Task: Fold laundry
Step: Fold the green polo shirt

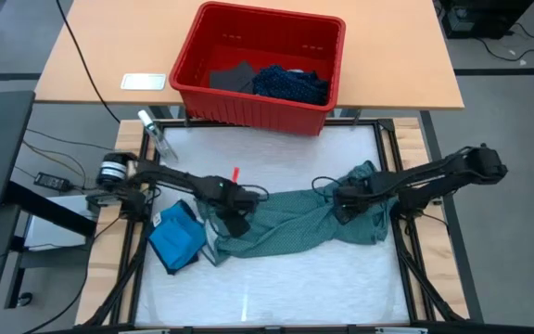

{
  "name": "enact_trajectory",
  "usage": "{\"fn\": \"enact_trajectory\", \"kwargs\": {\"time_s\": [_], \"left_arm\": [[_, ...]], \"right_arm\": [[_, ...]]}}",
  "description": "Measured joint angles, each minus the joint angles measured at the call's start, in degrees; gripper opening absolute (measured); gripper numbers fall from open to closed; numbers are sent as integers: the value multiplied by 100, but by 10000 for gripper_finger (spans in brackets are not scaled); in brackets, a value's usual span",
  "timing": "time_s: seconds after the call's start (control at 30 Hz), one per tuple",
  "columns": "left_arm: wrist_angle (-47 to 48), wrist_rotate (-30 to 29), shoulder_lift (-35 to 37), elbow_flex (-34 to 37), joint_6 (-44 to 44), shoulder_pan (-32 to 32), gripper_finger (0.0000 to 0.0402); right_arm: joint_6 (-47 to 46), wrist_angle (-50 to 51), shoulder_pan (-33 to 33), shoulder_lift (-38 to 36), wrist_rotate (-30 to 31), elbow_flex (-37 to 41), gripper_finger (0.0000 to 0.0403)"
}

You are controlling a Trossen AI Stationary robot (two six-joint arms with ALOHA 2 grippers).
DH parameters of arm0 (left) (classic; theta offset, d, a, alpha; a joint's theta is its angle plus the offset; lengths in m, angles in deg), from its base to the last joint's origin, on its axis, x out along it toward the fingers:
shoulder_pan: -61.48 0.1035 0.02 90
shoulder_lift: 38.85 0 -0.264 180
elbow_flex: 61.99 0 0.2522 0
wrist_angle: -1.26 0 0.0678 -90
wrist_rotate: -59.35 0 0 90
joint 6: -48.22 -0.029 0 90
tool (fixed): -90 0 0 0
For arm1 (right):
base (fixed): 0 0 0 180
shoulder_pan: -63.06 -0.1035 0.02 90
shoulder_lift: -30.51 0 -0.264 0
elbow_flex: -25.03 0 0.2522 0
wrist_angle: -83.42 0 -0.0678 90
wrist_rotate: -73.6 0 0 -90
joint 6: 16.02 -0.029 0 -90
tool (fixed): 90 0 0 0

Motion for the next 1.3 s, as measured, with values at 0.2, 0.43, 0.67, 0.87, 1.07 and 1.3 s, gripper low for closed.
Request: {"fn": "enact_trajectory", "kwargs": {"time_s": [0.2,0.43,0.67,0.87,1.07,1.3], "left_arm": [[6,1352,-501,-8,716,-413,143],[-887,2806,-531,-2,2190,-1363,143],[-2526,2986,-519,-5,3817,-2185,143],[-3591,2787,-467,-7,4545,-2461,143],[-3474,2041,-187,-7,4433,-2255,143],[-3337,1832,89,-11,3873,-1644,143]], "right_arm": [[1102,-1060,588,778,440,-20,75],[3316,-2459,1308,1624,730,-400,64],[4842,-2701,1863,1819,-243,-1478,69],[4291,-2192,1634,1328,-591,-1959,71],[3269,-2070,883,733,-901,-1966,68],[2588,-2022,-196,1069,-166,-1966,67]]}}
